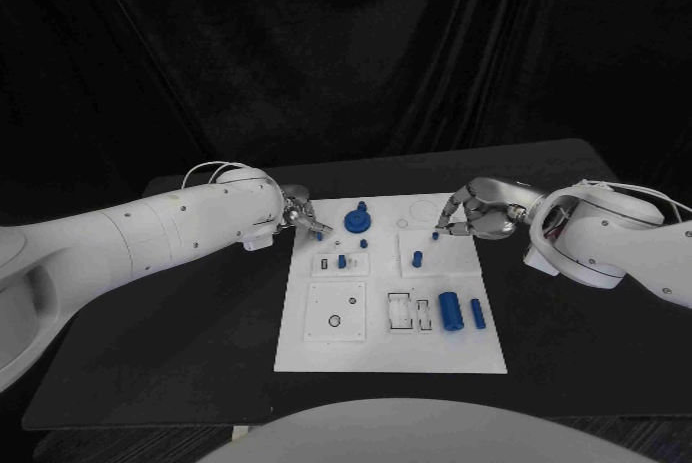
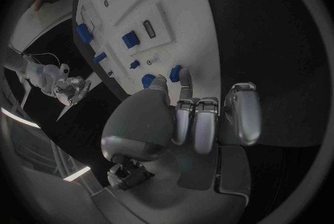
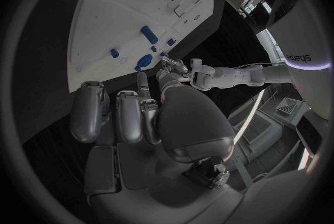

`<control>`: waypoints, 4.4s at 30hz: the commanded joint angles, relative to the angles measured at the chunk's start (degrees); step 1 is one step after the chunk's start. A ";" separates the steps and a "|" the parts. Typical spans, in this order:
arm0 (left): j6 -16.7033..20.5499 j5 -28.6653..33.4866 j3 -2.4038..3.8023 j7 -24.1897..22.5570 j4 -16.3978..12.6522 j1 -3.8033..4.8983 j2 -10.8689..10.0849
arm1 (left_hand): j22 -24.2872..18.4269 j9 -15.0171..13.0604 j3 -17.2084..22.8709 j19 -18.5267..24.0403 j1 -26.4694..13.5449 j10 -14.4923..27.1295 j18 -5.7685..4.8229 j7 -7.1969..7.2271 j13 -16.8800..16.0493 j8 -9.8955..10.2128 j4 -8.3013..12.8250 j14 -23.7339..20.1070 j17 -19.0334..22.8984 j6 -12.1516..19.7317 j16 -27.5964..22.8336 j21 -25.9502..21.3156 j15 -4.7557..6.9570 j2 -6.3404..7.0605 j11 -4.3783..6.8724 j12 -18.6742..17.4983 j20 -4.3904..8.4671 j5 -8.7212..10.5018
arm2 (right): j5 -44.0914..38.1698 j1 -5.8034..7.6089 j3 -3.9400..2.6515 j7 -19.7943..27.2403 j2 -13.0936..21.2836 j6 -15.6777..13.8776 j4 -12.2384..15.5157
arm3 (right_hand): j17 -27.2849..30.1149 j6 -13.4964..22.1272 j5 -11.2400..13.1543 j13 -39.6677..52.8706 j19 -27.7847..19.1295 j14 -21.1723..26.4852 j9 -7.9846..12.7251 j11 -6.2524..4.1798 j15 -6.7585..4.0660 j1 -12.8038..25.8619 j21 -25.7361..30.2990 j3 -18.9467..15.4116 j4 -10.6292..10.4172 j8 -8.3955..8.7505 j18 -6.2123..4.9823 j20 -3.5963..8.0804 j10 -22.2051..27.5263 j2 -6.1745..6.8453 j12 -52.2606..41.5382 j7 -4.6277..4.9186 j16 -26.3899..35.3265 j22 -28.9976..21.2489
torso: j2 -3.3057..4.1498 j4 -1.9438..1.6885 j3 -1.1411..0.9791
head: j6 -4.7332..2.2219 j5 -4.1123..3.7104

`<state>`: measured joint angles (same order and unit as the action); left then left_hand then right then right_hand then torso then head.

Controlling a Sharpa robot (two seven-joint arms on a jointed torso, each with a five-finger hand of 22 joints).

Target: Assemble the parts on the task board

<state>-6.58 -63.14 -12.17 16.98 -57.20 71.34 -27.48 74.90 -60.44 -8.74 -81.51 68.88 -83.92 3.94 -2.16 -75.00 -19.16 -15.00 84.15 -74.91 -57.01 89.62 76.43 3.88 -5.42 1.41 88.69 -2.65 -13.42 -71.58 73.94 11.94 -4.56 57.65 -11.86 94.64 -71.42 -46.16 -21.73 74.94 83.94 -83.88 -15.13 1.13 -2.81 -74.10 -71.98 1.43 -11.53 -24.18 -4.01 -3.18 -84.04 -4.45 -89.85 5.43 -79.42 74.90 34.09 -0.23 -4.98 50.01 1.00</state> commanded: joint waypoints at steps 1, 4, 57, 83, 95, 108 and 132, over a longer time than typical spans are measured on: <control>-0.62 -0.16 0.05 0.23 -0.12 -0.12 0.03 | 10.68 -0.16 0.34 0.38 1.62 -4.77 -0.59 0.15 -13.55 0.37 0.60 5.85 -15.09 -0.17 0.38 -0.25 0.01 0.02 0.15 -0.26 -0.02 -1.49 | -0.04 -0.16 -0.04 -1.09 -0.08 0.50 -0.07 | 0.03 -0.18 -0.34 14.57 0.92 -2.84 0.09 -0.23 -0.41 -0.54 0.20 0.36 -0.08 0.21 0.17 0.26 -5.69 0.03 0.09 0.20 0.18 10.01 | 0.04 -0.01 -0.01 | -0.01 0.04; -0.72 -0.16 0.05 0.32 -0.11 -0.12 0.04 | 10.68 -0.27 0.79 0.38 2.98 -4.77 -0.59 0.28 -13.54 0.72 1.00 5.85 -15.09 -0.24 0.38 -0.27 0.10 0.03 0.26 -0.27 0.06 -3.33 | -0.04 -0.18 -0.04 -1.12 -0.15 0.58 -0.12 | 0.09 -0.19 -0.40 14.48 0.89 -2.82 0.11 -0.23 -0.40 -0.63 0.28 0.45 -0.01 0.26 0.16 0.27 -5.64 0.01 0.13 0.19 0.22 9.98 | 0.03 -0.06 -0.02 | -0.01 0.02; 6.11 9.47 0.01 14.67 -23.18 2.88 -12.50 | 9.98 -3.87 36.40 1.57 -0.62 -3.46 -0.13 0.34 -12.01 2.97 4.20 5.85 -15.09 -0.98 0.38 -2.45 0.45 11.43 0.51 -2.21 0.49 -11.16 | -0.04 -0.60 -0.04 -1.59 0.74 0.36 0.33 | 0.69 -0.38 -0.59 14.14 0.69 -2.68 0.19 -0.24 -0.45 -1.80 0.81 1.48 1.02 0.75 0.07 0.32 -5.44 -0.10 0.31 0.22 0.64 9.84 | -0.11 -0.05 -0.06 | -0.01 0.11; 12.28 4.13 -0.01 12.57 -23.78 -0.41 -11.35 | 10.18 -3.93 35.72 1.03 -1.54 -3.86 -0.26 0.44 -12.41 3.01 4.30 5.85 -15.09 -1.24 0.38 -1.83 0.56 11.04 0.63 -1.72 0.53 -11.66 | -0.04 -1.06 -0.04 -1.40 0.87 0.26 0.40 | 0.74 0.35 -0.68 14.19 0.68 -2.68 0.35 -0.03 -0.31 -1.72 0.85 1.57 1.11 1.31 0.09 0.26 -5.47 0.11 0.28 0.49 0.68 9.83 | -0.04 -0.02 -0.03 | -0.01 0.28; 11.18 4.12 -0.02 12.68 -24.01 -0.80 -11.12 | 10.15 -3.94 35.66 1.08 -1.60 -3.81 -0.23 0.45 -12.34 3.01 4.32 5.85 -15.09 -1.25 0.38 -1.93 0.57 11.04 0.64 -1.80 0.54 -11.63 | -0.04 -1.10 -0.04 -1.28 0.55 0.32 0.29 | 0.73 0.27 -0.82 14.24 0.69 -2.69 0.32 -0.02 -0.27 -1.83 0.83 1.71 1.21 1.30 0.10 0.22 -5.50 0.01 0.26 0.47 0.67 9.84 | -0.07 -0.05 -0.02 | -0.01 0.41; 10.93 4.12 -0.02 12.26 -23.65 -1.58 -10.73 | 10.14 -3.94 35.63 1.10 -1.63 -3.75 -0.22 0.47 -12.28 3.03 4.36 5.85 -15.09 -1.24 0.38 -1.98 0.58 10.99 0.65 -1.87 0.55 -11.62 | -0.04 -1.17 -0.04 -1.29 0.53 0.38 0.19 | 0.72 0.23 -1.02 14.22 0.67 -2.70 0.30 -0.02 -0.26 -1.91 0.88 1.80 1.30 1.29 0.09 0.21 -5.48 0.00 0.27 0.47 0.66 9.83 | -0.07 -0.04 -0.02 | -0.01 0.50; 10.72 4.12 -0.02 11.29 -23.50 -2.87 -10.57 | 10.08 -3.93 35.65 1.19 -1.53 -3.64 -0.18 0.49 -12.14 3.17 4.61 5.85 -15.09 -1.05 0.38 -2.17 0.59 10.81 0.67 -2.03 0.56 -11.64 | -0.04 -1.33 -0.04 -0.77 0.75 -0.10 0.44 | 0.55 0.07 -1.23 14.40 0.74 -2.74 0.25 -0.01 -0.25 -1.85 0.68 1.87 1.29 1.24 0.13 0.19 -5.59 -0.06 0.18 0.48 0.56 9.89 | -0.05 -0.02 -0.03 | -0.01 0.53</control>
<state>4.79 -58.89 -12.03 29.06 -80.58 68.89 -38.16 74.91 -64.33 26.89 -80.19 67.39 -84.13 3.94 -1.94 -74.92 -16.26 -10.82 83.94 -74.91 -58.02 89.62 74.42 4.08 5.83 2.23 86.72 -2.15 -24.84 -71.57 72.76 11.93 -4.98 58.32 -11.43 94.97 -70.82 -46.15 -22.81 75.09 83.94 -83.88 -14.87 1.14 -2.80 -75.61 -71.44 3.01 -10.27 -23.13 -4.02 -3.18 -84.03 -4.60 -89.93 5.84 -79.01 74.90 34.06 -0.26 -4.98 50.01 1.46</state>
